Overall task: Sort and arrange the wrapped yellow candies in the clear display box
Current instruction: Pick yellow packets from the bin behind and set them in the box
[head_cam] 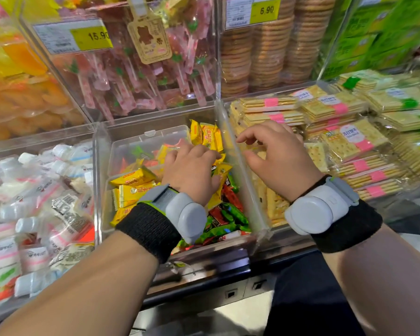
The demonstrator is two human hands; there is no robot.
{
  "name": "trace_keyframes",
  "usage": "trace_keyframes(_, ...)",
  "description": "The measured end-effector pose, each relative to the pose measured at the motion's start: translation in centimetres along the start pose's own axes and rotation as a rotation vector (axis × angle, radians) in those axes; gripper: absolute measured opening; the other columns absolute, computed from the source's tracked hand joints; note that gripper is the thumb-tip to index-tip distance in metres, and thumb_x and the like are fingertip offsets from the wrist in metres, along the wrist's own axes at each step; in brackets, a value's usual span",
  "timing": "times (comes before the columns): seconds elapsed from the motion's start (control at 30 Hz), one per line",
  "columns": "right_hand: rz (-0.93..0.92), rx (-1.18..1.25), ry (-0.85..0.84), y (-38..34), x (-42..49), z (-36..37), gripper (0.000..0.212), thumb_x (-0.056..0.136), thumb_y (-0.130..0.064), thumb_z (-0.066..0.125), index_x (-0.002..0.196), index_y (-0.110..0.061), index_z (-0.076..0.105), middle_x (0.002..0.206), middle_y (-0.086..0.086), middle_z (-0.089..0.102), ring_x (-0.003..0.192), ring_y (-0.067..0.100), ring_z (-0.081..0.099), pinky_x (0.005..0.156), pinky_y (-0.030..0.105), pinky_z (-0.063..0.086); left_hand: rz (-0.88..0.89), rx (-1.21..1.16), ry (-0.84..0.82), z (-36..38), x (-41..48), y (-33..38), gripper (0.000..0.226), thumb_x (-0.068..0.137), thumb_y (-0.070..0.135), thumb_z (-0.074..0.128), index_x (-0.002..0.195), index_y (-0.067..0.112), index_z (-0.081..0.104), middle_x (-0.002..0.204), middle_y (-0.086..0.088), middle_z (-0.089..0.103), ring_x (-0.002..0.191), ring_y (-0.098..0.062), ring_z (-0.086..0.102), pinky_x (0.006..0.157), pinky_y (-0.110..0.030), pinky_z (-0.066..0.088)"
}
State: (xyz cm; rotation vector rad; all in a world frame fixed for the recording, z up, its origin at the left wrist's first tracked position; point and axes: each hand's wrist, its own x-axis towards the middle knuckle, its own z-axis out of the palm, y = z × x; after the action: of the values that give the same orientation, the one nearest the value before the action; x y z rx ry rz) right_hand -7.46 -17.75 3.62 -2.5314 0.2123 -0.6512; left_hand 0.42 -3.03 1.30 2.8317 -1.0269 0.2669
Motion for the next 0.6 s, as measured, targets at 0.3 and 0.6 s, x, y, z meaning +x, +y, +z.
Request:
trace_keyframes(0.3,0.026,0.020,0.028,1.4,-0.1,-0.5,0.021,0.081,-0.021,0.058,0.097,-0.034,0.060,0.094,-0.013,0.050,0.103,0.016,0.046,0.091,0.042,0.033,0.039,0.082,-0.137,1.2,1.5,1.2,0.045,0.090,0.034,0.045,0.134,0.030,0.037,0.140,0.008,0.045,0.133,-0.018,0.029,0.104,-0.043,0.019)
trace_keyframes(0.6,0.034,0.021,0.032,1.9,-0.3,-0.2,0.022,0.081,-0.020,0.058,0.097,-0.034,0.060,0.093,-0.015,0.049,0.102,0.013,0.044,0.087,0.036,0.027,0.032,0.114,-0.123,1.0,1.3,1.9,0.042,0.091,0.030,0.045,0.132,0.040,0.039,0.131,0.006,0.046,0.127,-0.023,0.031,0.104,-0.043,0.019)
